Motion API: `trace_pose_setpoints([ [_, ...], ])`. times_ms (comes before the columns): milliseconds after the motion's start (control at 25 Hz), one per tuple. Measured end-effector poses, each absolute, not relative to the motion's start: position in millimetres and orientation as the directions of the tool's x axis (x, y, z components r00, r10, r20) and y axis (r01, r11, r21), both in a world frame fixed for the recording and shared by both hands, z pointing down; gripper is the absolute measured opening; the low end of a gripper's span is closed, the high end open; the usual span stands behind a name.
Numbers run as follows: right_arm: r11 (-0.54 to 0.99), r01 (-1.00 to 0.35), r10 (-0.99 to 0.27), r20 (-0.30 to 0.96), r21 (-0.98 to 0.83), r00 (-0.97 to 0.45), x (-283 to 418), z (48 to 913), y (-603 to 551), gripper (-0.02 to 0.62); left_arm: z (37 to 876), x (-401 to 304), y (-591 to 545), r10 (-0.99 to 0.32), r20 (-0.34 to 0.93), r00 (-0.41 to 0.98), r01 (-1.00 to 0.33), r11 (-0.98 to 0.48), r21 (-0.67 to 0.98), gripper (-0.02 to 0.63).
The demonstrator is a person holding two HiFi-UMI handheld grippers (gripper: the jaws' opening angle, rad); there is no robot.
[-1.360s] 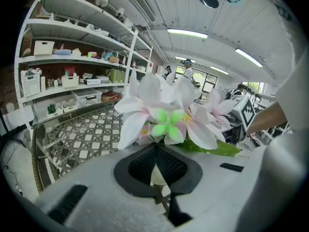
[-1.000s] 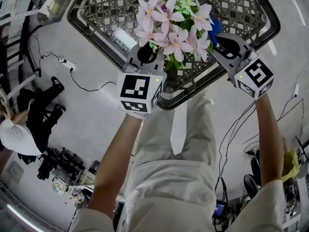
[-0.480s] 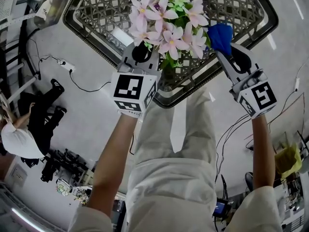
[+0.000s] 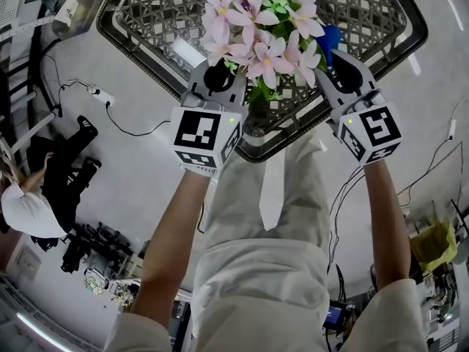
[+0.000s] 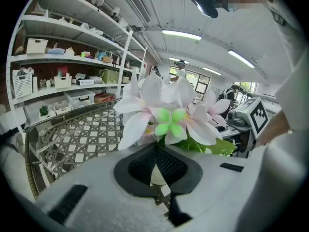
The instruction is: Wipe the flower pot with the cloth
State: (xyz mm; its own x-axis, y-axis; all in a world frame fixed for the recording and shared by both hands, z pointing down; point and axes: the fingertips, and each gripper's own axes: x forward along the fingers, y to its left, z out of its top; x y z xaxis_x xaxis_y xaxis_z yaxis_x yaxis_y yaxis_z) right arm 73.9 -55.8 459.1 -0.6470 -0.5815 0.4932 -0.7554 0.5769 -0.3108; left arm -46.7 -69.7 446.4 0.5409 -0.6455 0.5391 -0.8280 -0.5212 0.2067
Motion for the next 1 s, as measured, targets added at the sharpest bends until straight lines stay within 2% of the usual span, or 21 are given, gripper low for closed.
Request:
trace_pose_setpoints([
  [240, 0.582, -0.742, -0.571, 0.483, -0.333, -0.664, 58.7, 456.0, -44.0, 0.11, 446.8, -47.4, -69.2, -0.646, 0.534, 0.545, -0.83, -0.508, 0.231, 0.023],
  [560, 0.663, -0.684, -0.513, 0.481, -0.305, -0.711, 40.9, 451.2, -26.2, 0.107, 446.9, -47.0, -69.5, -0.648, 0.534, 0.542, -0.828, -0.519, 0.211, 0.023],
  [1000, 0.766, -0.539, -0.364, 0.456, -0.349, -0.812, -9.2, 449.0, 6.5, 0.106, 445.4, -46.3, -69.4, -0.641, 0.538, 0.547, -0.823, -0.529, 0.207, 0.023],
])
